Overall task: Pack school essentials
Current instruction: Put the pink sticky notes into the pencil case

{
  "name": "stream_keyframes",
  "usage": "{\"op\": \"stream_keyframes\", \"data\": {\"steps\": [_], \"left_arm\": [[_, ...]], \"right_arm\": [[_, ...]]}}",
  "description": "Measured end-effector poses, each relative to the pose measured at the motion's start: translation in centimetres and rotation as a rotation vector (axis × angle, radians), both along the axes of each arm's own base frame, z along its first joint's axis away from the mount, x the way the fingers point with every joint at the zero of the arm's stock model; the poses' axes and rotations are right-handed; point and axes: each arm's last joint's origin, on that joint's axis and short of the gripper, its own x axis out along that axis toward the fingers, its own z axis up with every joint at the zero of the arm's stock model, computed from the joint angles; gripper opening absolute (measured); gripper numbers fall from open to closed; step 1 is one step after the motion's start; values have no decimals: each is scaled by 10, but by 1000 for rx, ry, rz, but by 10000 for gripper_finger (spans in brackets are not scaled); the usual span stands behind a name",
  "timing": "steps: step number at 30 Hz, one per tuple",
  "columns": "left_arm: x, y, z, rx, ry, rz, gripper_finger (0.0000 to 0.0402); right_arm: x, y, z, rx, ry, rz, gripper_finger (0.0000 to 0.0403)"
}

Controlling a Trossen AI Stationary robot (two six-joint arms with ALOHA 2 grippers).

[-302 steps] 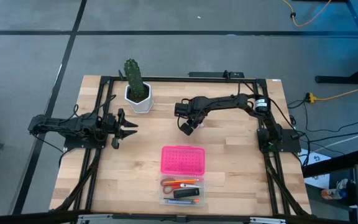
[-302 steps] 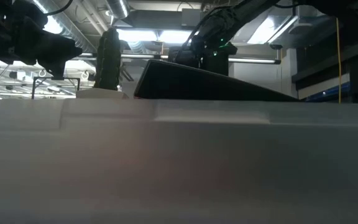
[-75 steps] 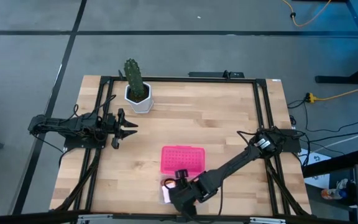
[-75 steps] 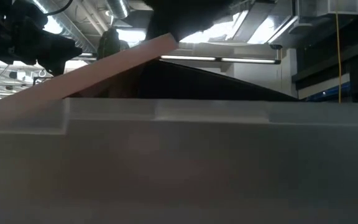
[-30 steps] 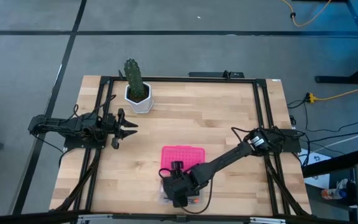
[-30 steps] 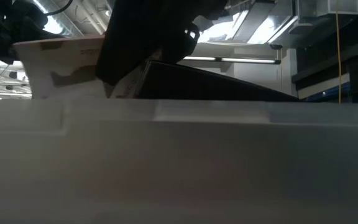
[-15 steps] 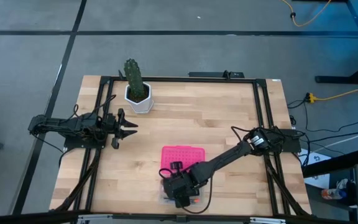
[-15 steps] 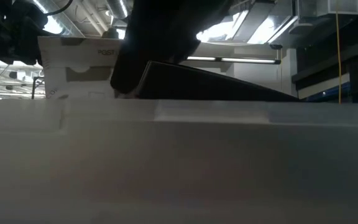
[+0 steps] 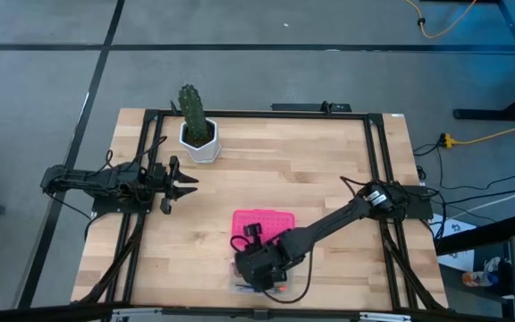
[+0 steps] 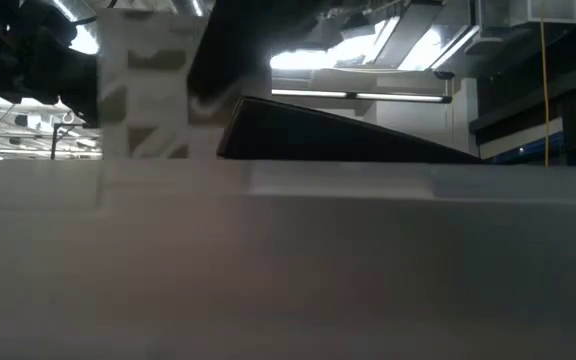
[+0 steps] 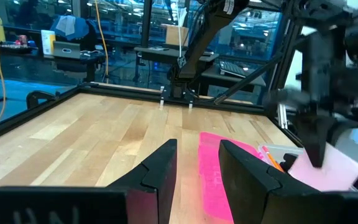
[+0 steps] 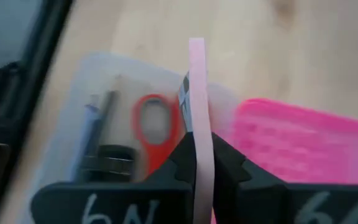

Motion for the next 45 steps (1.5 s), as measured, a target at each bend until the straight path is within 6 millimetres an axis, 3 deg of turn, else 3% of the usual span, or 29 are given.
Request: {"op": "stream_keyframes", "data": {"steps": [5,14,21,31,40,45], "left_arm": [[0,0,0,0,0,0,114],[0,0,0,0,0,0,114],[0,0,0,0,0,0,114],[0,0,0,0,0,0,114],[0,0,0,0,0,0,114],[0,0,0,0,0,0,114]], "right_arm": [[-4,2,15,-170,-81,69,18],[-21,41,14,-349,-149,295,18],[-20,56,18,-366,-217,645,18],[-25,52,-9,-573,-161,1079,18],[-10,36,-11,-663,-202,1122,18],[-7,28,-13,-588,-201,1229,18]]}}
